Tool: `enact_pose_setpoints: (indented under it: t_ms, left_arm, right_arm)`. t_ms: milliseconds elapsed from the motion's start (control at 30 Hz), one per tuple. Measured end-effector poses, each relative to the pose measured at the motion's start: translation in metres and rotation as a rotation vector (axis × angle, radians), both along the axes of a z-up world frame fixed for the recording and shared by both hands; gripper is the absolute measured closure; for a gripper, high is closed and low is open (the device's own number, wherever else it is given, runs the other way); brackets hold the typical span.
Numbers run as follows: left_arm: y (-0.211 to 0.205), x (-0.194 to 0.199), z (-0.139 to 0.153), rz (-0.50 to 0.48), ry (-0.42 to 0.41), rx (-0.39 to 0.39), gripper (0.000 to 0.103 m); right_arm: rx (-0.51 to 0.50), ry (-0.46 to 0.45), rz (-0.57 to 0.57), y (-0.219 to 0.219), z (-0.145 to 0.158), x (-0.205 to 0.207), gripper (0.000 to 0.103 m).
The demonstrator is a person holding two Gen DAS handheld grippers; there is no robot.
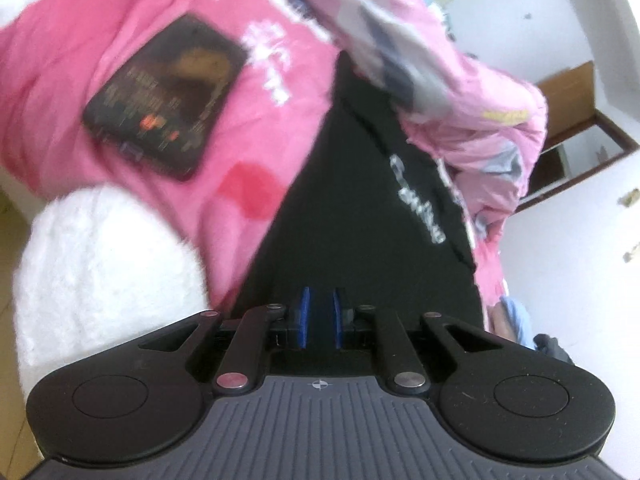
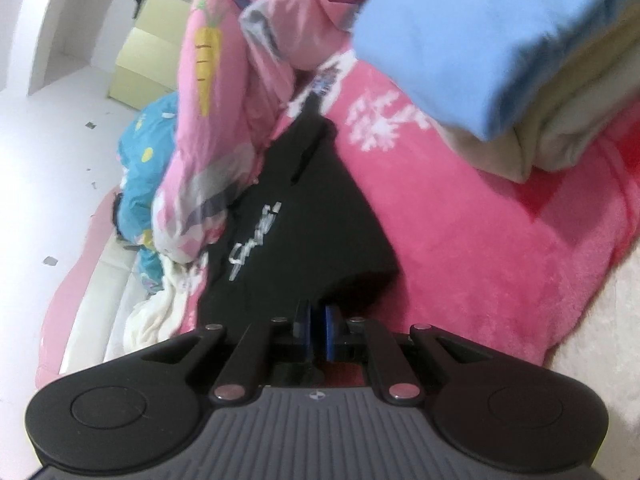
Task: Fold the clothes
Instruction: 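Grasp the shirt hem with the left gripper while the right gripper grasps the hem beside it, then lift the held hem with both grippers and fold it toward the collar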
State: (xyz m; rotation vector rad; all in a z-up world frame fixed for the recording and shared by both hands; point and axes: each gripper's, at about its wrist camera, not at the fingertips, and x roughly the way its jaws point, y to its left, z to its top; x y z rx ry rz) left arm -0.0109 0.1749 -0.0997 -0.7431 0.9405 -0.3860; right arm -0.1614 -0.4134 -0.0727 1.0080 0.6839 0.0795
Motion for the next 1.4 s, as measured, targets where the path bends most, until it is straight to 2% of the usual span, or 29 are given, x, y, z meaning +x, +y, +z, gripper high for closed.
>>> enact_pose_setpoints:
  t_ms: [100,133,167,267,333,400,467,633,733,900,967,1067,1200,1267,1400]
  left_arm:
    - [0.001,-0.007,-0.005,-0.003,-0.012,0.07,0.09]
    - [0.0,-0.01,-0.004,-0.008,-0.028,0.103,0.085]
    - [-0.002,-0.012,-0.001,-0.02,-0.052,0.145,0.074]
    - [-0.012,-0.016,0.008,-0.095,-0.128,0.3,0.061]
    - [-0.017,-0.015,0.01,-0.151,-0.142,0.387,0.051]
    - [-0.022,-0.009,0.006,-0.194,-0.133,0.449,0.051]
    - [-0.023,-0.001,0.001,-0.245,-0.102,0.463,0.051]
    - [-0.023,0.016,-0.001,-0.326,-0.069,0.429,0.051]
    - [-0.028,0.024,-0.003,-0.419,-0.042,0.441,0.051]
    - [-0.038,0.036,-0.007,-0.578,0.043,0.465,0.053]
    - [-0.042,0.037,-0.009,-0.631,0.082,0.474,0.063]
    - [-0.05,0.036,-0.015,-0.685,0.138,0.479,0.067]
    - [-0.056,0.032,-0.021,-0.674,0.185,0.476,0.076]
    - [-0.058,0.03,-0.026,-0.648,0.204,0.472,0.09]
    - [-0.054,0.019,-0.027,-0.564,0.192,0.478,0.099]
  right_arm:
    - [0.007,0.018,-0.009,-0.001,-0.006,-0.003,0.095]
    - [0.007,0.022,-0.011,-0.001,-0.007,-0.004,0.095]
    - [0.007,0.023,-0.011,-0.002,-0.007,-0.004,0.095]
    - [0.006,0.025,-0.006,-0.004,-0.008,-0.004,0.095]
    - [0.001,0.027,0.003,-0.003,-0.008,-0.002,0.095]
    - [0.0,0.027,0.009,-0.004,-0.008,-0.001,0.095]
    - [0.001,0.023,0.01,-0.005,-0.008,-0.001,0.095]
    - [0.003,0.019,0.006,-0.004,-0.009,-0.003,0.095]
    - [0.009,0.02,0.003,-0.003,-0.011,-0.003,0.095]
    - [0.005,0.021,0.007,-0.002,-0.01,-0.002,0.095]
    - [0.004,0.019,0.004,-0.002,-0.01,-0.003,0.095]
    - [0.003,0.017,0.0,-0.002,-0.009,-0.004,0.095]
    - [0.004,0.016,-0.004,-0.002,-0.01,-0.006,0.095]
    - [0.004,0.015,-0.004,-0.003,-0.01,-0.006,0.095]
    - [-0.002,0.011,-0.001,-0.003,-0.008,-0.007,0.095]
